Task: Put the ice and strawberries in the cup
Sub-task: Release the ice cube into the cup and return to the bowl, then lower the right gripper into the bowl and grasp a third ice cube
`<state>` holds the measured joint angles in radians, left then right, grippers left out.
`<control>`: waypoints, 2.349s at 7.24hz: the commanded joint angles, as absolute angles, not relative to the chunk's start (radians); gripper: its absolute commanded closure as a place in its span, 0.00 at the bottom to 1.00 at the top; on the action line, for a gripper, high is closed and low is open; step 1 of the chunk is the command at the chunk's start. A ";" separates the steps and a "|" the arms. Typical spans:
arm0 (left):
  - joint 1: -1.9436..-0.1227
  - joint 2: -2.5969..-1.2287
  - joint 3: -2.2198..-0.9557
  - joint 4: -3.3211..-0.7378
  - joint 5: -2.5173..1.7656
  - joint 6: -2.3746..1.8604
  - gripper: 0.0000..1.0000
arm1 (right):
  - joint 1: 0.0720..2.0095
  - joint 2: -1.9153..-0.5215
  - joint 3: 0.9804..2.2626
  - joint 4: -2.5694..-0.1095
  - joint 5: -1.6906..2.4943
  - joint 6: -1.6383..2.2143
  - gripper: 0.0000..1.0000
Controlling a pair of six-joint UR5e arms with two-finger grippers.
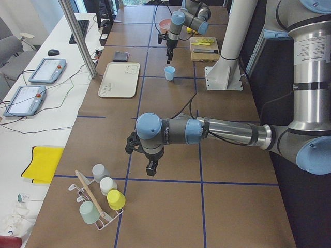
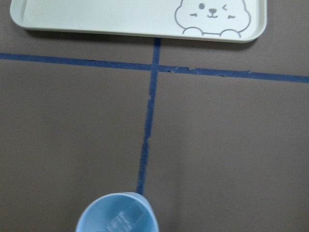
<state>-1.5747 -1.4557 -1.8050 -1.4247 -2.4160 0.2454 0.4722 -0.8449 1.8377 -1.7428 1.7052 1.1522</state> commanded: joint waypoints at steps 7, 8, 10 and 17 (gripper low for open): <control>-1.571 -1.456 -1.801 -1.425 -2.416 0.245 0.00 | 1.018 -1.596 2.060 -1.426 2.135 0.418 0.01; -1.571 -1.456 -1.802 -1.425 -2.416 0.245 0.00 | 1.025 -1.680 2.056 -1.351 2.138 0.404 0.01; -1.571 -1.456 -1.804 -1.425 -2.416 0.245 0.00 | 1.037 -1.765 2.002 -1.249 2.138 0.428 0.01; -1.571 -1.456 -1.805 -1.425 -2.416 0.245 0.00 | 1.035 -1.795 1.930 -1.241 2.132 0.535 0.12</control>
